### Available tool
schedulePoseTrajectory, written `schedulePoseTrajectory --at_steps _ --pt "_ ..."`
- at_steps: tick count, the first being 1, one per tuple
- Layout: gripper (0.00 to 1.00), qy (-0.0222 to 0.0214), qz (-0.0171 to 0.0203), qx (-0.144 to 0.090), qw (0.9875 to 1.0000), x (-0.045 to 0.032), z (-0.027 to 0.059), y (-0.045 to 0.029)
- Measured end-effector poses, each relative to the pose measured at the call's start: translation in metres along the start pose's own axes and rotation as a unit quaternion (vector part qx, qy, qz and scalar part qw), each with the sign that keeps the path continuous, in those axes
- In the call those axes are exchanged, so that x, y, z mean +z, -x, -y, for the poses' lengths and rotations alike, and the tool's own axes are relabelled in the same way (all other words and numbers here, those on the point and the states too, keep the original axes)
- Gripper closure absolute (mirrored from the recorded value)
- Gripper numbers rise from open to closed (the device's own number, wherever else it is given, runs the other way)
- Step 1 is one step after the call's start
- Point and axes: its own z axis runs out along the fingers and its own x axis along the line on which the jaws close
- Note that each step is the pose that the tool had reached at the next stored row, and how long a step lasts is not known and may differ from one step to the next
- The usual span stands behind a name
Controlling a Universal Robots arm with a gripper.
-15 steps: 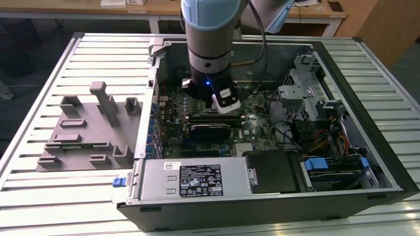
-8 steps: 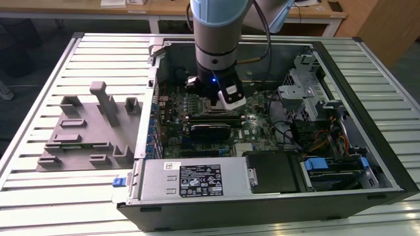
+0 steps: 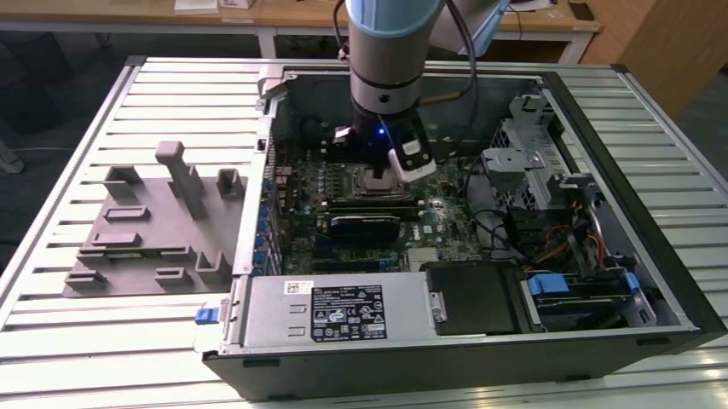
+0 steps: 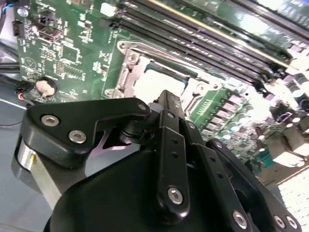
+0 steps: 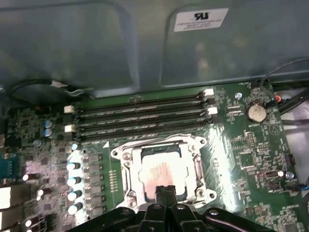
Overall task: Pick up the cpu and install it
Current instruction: 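Install the second cpu locking lever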
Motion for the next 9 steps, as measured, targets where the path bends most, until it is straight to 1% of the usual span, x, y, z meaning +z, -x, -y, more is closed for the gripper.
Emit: schedulePoseTrajectory --at_steps 3,9 --pt "0.89 -0.0024 0.0003 0.000 1.0000 0.0008 -0.0031 0.0017" --pt "0.89 -0.0024 0.0004 0.000 1.0000 0.0009 -0.0036 0.0022"
